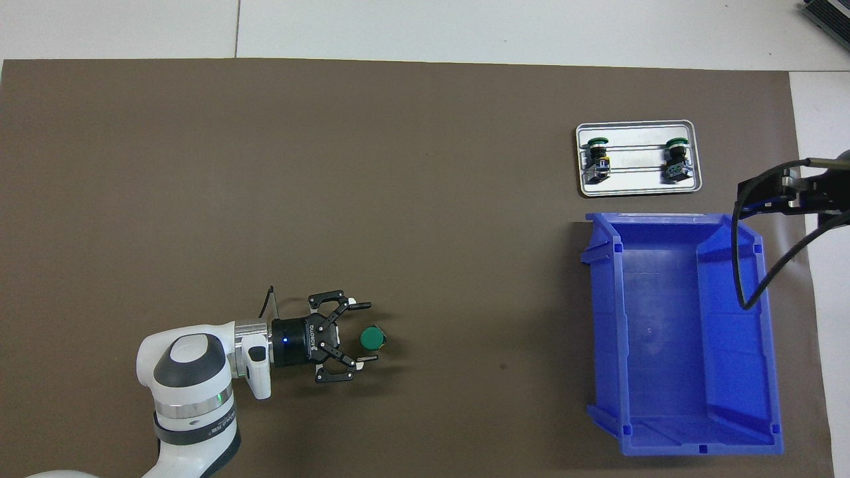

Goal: Place and press button with both arms
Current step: 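Open the left gripper and release the button on the table, then raise the left gripper up and away from the button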

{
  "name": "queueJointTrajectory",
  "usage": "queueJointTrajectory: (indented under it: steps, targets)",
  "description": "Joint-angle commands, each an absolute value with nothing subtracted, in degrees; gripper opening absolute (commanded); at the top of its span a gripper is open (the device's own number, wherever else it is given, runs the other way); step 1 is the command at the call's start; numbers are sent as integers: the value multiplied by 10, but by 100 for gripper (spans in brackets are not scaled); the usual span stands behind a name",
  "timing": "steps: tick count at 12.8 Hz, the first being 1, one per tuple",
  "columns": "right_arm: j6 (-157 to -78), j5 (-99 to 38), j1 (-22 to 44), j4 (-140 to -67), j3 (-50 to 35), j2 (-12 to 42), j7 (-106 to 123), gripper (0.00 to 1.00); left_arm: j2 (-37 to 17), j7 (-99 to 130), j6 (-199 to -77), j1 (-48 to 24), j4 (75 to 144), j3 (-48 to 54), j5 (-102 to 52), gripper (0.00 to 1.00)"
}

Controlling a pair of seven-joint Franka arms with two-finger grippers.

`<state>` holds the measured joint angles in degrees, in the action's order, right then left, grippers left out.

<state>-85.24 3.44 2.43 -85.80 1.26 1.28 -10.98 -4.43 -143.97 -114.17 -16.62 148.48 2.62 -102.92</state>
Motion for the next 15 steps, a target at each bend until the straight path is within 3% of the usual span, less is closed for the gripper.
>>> queueJointTrajectory:
  steps: [1,6,11,15]
  targets:
    - [-846,24,20,-862,11,9,-104,100,-33,-1396,-1102,-135,1472,29,-1038,95]
    - [-847,24,20,-861,11,8,-104,100,21,-1085,-1169,-150,1375,33,-1036,96]
    - [-846,24,20,-862,11,9,-105,100,30,-836,-1457,-285,1284,40,-1026,98]
    - [-846,24,20,-862,11,9,-104,100,18,-741,-1737,-428,1284,47,-1026,99]
